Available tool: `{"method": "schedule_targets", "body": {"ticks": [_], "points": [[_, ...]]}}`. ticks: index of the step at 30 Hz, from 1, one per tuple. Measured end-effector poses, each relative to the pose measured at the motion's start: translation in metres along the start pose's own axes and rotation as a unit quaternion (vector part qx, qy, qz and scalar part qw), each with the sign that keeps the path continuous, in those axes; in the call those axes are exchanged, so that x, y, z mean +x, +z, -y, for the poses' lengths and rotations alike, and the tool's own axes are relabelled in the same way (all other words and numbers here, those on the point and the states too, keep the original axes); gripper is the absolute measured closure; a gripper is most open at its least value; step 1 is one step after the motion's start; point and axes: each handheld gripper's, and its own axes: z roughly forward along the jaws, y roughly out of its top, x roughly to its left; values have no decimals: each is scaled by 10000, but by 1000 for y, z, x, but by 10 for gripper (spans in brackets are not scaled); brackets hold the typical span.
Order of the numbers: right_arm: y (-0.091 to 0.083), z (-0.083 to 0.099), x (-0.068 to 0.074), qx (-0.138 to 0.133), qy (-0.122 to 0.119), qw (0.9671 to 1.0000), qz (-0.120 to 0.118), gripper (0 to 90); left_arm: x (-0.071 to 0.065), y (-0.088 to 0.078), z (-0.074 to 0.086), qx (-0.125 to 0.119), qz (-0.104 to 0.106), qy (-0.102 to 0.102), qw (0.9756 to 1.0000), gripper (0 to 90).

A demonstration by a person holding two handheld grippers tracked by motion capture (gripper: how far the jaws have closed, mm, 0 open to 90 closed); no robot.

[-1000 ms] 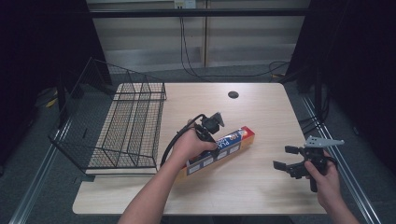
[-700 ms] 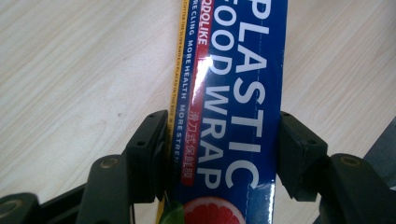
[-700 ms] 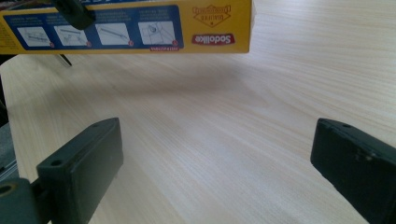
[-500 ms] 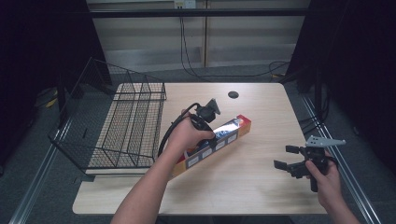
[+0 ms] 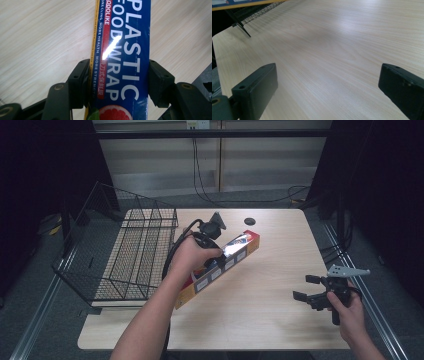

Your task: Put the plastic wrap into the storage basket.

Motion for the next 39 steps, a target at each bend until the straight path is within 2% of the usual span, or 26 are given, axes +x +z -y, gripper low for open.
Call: {"method": "schedule_targets", "body": {"ticks": [8, 11, 13, 19, 22, 25, 26, 30, 35, 39], "points": [[0, -1, 0, -16, -6, 10000, -6, 22, 4, -19, -1, -39, -102, -193, 9998, 427], [0, -1, 0, -27, -8, 10000, -8, 22, 5, -24, -3, -4, -198, -101, 9998, 430], [0, -1, 1, -25, -2, 10000, -38, 22, 6, -28, -3, -15, -180, -218, 9996, 431], [-1, -1, 1, -38, -14, 10000, -28, 22, 9, -40, -4, -102, -245, -278, 9993, 433], [-1, -1, 1, -43, 0, 10000, -22, 22, 11, -45, -4, -122, -207, -321, 9992, 433], [0, -1, 1, -31, -18, 10000, -39, 22, 12, -51, -5, -147, -294, -316, 9990, 433], [0, -1, 1, -23, -29, 10000, -45, 22, 13, -52, -4, -150, -240, -376, 9989, 433], [-1, -2, 2, -50, -49, 10000, -34, 22, 18, -59, -3, -169, -240, -430, 9986, 433], [-1, -2, 2, -45, -58, 10000, -30, 22, 25, -68, 0, -241, -269, -612, 9975, 434], [-1, -2, 2, -54, -62, 10000, -22, 22, 30, -76, 3, -254, -342, -679, 9968, 434]]}}
